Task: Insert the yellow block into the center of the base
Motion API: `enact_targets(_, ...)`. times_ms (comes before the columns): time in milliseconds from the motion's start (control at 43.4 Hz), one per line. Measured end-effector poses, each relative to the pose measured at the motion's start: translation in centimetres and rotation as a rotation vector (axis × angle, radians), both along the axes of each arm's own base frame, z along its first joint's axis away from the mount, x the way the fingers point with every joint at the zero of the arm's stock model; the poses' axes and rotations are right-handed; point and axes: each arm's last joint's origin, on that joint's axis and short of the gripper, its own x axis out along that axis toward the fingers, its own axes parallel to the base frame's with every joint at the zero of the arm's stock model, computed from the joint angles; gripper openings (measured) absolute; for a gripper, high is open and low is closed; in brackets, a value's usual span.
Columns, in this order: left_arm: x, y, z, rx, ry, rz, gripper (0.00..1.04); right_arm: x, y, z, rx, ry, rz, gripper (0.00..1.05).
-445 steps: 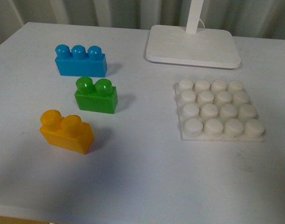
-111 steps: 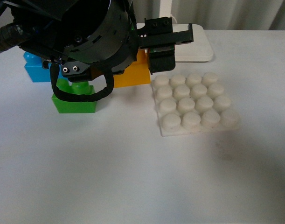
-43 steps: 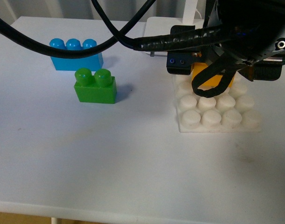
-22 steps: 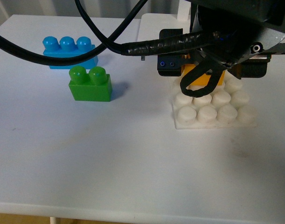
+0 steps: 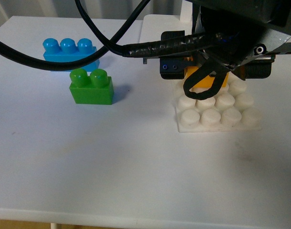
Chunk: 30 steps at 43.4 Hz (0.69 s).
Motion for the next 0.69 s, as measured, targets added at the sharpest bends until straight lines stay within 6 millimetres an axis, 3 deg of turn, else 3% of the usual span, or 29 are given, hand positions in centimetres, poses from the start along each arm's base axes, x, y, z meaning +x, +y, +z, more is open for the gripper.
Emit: enact_targets(691,-0.09,-0.54,0.36,-0.069,0.007,-0.018,0.66,0.00,0.00,0.00,0.000,0.000,0.000,0.95)
